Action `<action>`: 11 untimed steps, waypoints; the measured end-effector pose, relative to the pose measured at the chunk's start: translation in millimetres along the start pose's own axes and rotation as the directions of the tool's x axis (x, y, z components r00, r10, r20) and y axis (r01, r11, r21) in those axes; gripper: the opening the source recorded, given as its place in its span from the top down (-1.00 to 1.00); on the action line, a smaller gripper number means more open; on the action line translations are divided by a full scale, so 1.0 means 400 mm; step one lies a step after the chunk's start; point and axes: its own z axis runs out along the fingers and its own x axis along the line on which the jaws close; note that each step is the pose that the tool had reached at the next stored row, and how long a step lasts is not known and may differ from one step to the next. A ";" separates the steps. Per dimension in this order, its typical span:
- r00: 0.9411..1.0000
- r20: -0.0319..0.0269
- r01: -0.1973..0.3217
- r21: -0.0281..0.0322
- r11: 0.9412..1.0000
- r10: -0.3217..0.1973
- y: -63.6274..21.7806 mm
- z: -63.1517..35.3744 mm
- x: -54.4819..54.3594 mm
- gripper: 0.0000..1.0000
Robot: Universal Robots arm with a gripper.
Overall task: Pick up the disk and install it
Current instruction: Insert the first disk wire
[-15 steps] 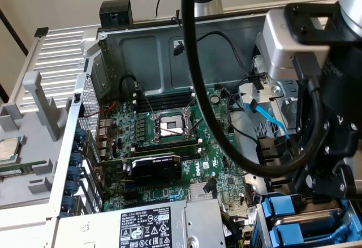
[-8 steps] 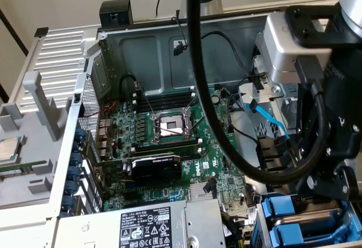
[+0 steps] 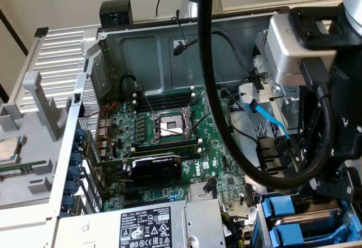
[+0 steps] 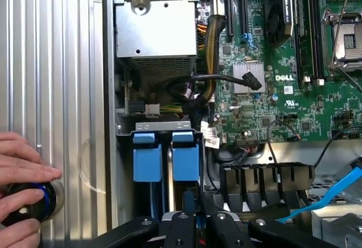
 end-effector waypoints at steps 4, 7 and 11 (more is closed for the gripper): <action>1.000 0.004 0.001 0.000 1.000 -0.001 -0.001 0.002 0.003 0.67; 1.000 0.008 0.002 0.000 1.000 -0.002 -0.001 0.004 0.005 0.67; 1.000 0.010 0.004 -0.001 1.000 -0.004 -0.002 0.007 0.006 0.67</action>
